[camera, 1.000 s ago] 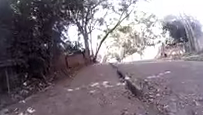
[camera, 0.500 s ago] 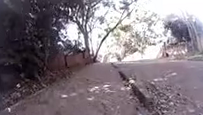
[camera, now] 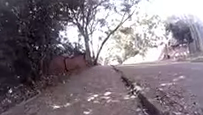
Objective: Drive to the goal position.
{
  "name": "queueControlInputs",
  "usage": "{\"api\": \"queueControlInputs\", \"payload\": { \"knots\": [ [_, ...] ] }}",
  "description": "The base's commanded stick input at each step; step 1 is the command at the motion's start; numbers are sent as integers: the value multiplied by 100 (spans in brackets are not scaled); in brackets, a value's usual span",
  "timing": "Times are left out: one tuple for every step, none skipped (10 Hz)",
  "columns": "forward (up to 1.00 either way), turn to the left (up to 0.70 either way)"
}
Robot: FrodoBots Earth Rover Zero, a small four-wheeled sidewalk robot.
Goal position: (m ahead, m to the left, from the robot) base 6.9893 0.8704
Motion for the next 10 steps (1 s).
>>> {"api": "queueControlInputs", "payload": {
  "knots": [
    [70,0],
    [70,0],
    [70,0],
    [70,0],
    [70,0],
    [70,0],
    [70,0],
    [70,0],
    [70,0],
    [70,0]
  ]
}}
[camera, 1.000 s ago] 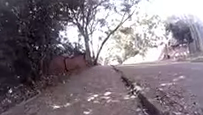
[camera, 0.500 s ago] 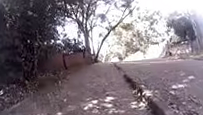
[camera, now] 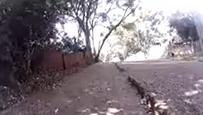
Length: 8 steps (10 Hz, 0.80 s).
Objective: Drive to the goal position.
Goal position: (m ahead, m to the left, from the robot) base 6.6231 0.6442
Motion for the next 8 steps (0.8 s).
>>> {"api": "queueControlInputs", "payload": {
  "knots": [
    [70,0],
    [70,0],
    [70,0],
    [70,0],
    [70,0],
    [70,0],
    [70,0],
    [70,0]
  ]
}}
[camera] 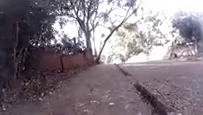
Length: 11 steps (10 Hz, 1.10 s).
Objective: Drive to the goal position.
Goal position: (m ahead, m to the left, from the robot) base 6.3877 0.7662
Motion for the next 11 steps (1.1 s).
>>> {"api": "queueControlInputs", "payload": {
  "knots": [
    [70,0],
    [70,0],
    [70,0],
    [70,0],
    [70,0],
    [70,0],
    [70,0],
    [70,0],
    [70,0],
    [70,0],
    [70,0]
  ]
}}
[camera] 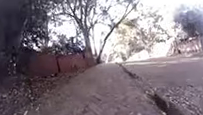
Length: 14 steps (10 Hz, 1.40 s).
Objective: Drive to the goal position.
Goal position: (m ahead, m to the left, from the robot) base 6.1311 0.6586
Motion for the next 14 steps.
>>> {"api": "queueControlInputs", "payload": {
  "knots": [
    [70,0],
    [70,0],
    [70,0],
    [70,0],
    [70,0],
    [70,0],
    [70,0],
    [70,0],
    [70,0],
    [70,0],
    [70,0],
    [70,0],
    [70,0],
    [70,0]
  ]
}}
